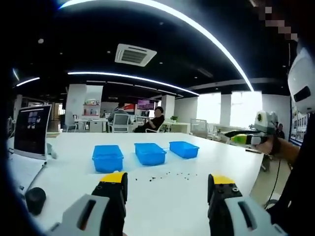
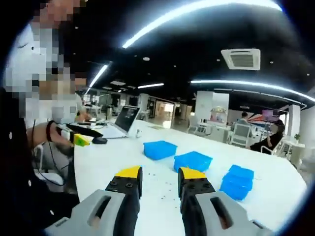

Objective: Pick up the resistors one by one and place each resistor into its matching bin, sorting the parts by color and model until every resistor is separated into the correct bin for its type

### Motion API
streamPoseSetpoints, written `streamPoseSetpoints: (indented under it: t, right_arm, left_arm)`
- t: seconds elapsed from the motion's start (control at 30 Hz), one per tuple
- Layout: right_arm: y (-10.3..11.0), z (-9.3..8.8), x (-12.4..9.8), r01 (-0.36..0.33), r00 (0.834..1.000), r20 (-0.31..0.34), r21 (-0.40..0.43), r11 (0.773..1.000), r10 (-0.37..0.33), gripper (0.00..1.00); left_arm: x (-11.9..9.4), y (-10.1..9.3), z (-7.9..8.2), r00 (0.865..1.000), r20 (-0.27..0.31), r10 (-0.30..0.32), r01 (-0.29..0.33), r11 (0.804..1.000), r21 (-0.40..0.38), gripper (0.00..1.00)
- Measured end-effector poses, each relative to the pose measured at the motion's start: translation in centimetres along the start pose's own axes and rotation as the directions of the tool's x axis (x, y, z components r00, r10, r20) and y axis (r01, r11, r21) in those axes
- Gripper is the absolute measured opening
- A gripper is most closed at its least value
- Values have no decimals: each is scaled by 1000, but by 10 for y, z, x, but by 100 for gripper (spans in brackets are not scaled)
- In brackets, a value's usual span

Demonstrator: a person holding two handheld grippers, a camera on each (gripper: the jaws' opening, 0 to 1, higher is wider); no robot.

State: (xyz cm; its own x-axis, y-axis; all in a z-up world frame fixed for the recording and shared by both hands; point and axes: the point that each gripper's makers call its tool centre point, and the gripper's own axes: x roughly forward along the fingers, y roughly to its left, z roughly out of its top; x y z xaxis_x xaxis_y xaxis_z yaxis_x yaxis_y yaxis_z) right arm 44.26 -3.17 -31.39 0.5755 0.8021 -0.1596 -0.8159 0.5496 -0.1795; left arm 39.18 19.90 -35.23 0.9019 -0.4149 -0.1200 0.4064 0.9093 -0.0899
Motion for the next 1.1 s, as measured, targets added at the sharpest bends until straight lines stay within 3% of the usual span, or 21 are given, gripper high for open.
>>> streamPoseSetpoints:
  t: [0.17,0.37,0.53,0.77,0.87,0.9,0.97,1.03,1.1]
  right_arm:
    - [6,-8,33,-154,982,-122,-57,986,146,30]
    - [14,-19,75,-330,919,-253,-75,941,302,29]
    - [18,-36,110,-440,845,-378,-93,893,377,27]
    - [24,-55,160,-562,738,-504,-90,822,449,26]
    - [31,-66,181,-611,683,-567,-97,786,461,25]
    - [33,-69,185,-615,678,-576,-104,782,457,24]
    - [36,-78,194,-648,644,-621,-134,750,446,23]
    - [42,-86,203,-665,621,-640,-127,736,451,21]
    - [44,-99,209,-691,580,-680,-119,713,448,20]
  left_arm:
    - [-5,4,-4,1000,0,15,-15,1000,-6,67]
    - [-8,7,-8,1000,-2,24,-24,1000,-18,67]
    - [-12,11,-7,999,3,33,-33,999,-21,67]
    - [-17,12,-8,999,2,44,-44,999,-21,67]
    - [-18,11,-9,999,1,45,-45,999,-22,67]
    - [-18,11,-9,999,1,47,-47,999,-23,67]
    - [-19,9,-10,999,-2,47,-47,999,-25,67]
    - [-19,8,-12,999,-10,45,-45,999,-21,67]
    - [-20,7,-13,999,-14,43,-43,999,-22,67]
